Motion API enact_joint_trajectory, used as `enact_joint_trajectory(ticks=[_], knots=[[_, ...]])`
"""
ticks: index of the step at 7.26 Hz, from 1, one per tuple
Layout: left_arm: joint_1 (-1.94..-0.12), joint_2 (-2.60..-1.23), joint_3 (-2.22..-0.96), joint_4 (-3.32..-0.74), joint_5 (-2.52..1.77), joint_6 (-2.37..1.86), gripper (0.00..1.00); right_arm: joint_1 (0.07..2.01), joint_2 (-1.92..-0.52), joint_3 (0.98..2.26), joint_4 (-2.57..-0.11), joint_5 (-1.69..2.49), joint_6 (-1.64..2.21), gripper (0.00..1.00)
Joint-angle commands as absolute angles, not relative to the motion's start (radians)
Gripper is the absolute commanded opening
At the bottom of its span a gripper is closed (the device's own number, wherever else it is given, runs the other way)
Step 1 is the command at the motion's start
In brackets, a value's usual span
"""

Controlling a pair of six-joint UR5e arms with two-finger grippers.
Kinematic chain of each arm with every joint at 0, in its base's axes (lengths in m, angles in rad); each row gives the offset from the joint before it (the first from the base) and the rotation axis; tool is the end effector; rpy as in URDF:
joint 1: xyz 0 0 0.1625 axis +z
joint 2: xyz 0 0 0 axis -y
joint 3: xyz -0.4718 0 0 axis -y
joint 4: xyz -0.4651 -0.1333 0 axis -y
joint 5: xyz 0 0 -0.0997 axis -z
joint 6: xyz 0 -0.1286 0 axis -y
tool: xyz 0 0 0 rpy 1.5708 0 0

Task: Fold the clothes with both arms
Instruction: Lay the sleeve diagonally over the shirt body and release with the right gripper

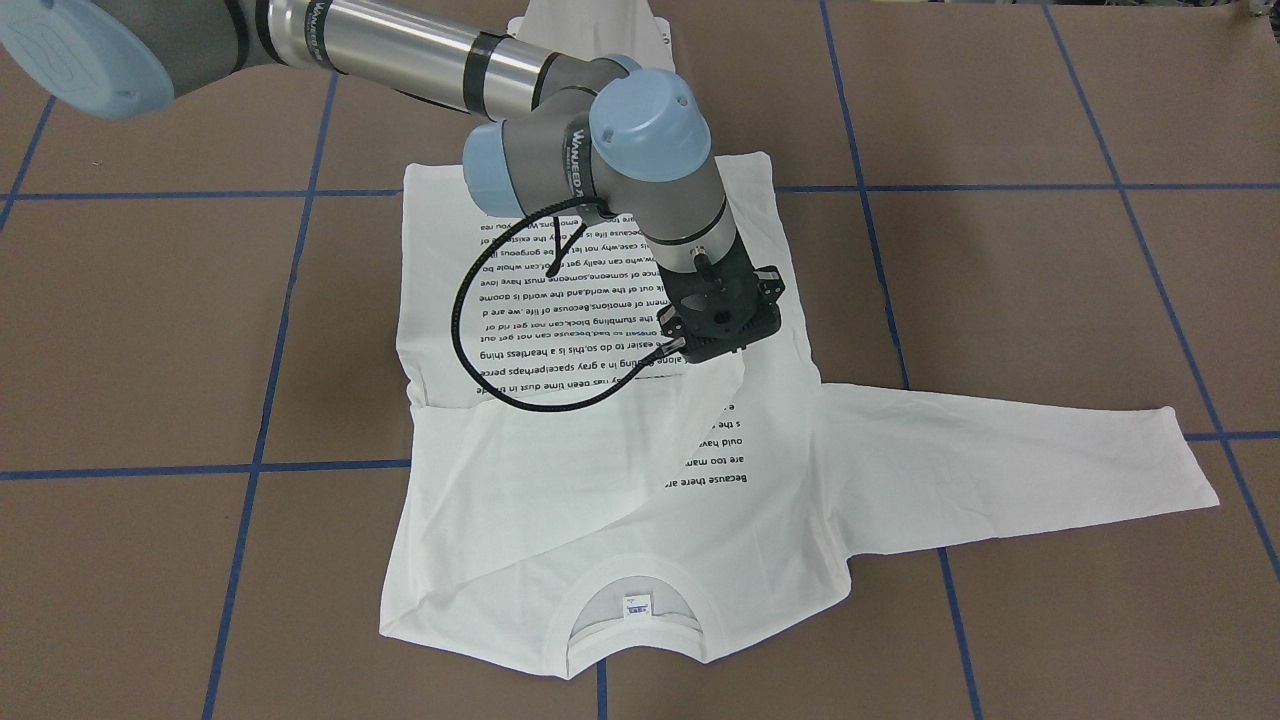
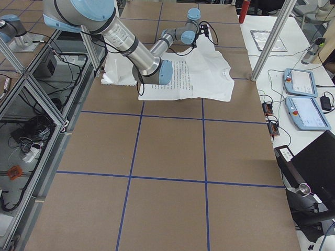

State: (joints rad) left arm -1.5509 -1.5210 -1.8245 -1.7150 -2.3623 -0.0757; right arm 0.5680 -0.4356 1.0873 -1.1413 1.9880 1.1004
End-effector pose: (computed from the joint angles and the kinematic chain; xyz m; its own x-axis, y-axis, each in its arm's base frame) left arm -0.0307 -0.5573 0.5905 0.6972 0.1848 -0.6926 0.0341 0.9565 0.2896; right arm -0.7556 -0.5785 0.0468 0.4396 -0.2110 0.8730 0.0100 0.9731 0.2301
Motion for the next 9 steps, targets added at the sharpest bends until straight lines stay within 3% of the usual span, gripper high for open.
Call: enact_joint_trajectory(ticks=[1, 3, 5, 6, 7, 9], knots=[[-1.551, -1.522, -1.822, -1.715, -2.362, -0.074, 1.00, 0.531, -0.338, 0.904, -1.063, 1.932, 1.095, 0.00], [-1.551, -1.525, -1.818, -1.715, -2.362, -0.075, 1.00, 0.509, -0.285, 0.812, -0.972, 1.896, 1.091, 0.00], [-1.549, -1.526, -1.813, -1.715, -2.362, -0.075, 1.00, 0.485, -0.285, 0.807, -0.959, 1.840, 1.091, 0.00], [-1.549, -1.528, -1.804, -1.715, -2.362, -0.074, 1.00, 0.480, -0.285, 0.807, -0.954, 1.818, 1.091, 0.69], [-1.551, -1.529, -1.802, -1.715, -2.362, -0.074, 1.00, 0.474, -0.284, 0.810, -0.953, 1.792, 1.092, 1.00], [-1.549, -1.537, -1.792, -1.715, -2.362, -0.078, 1.00, 0.476, -0.272, 0.813, -0.953, 1.789, 1.112, 1.00]])
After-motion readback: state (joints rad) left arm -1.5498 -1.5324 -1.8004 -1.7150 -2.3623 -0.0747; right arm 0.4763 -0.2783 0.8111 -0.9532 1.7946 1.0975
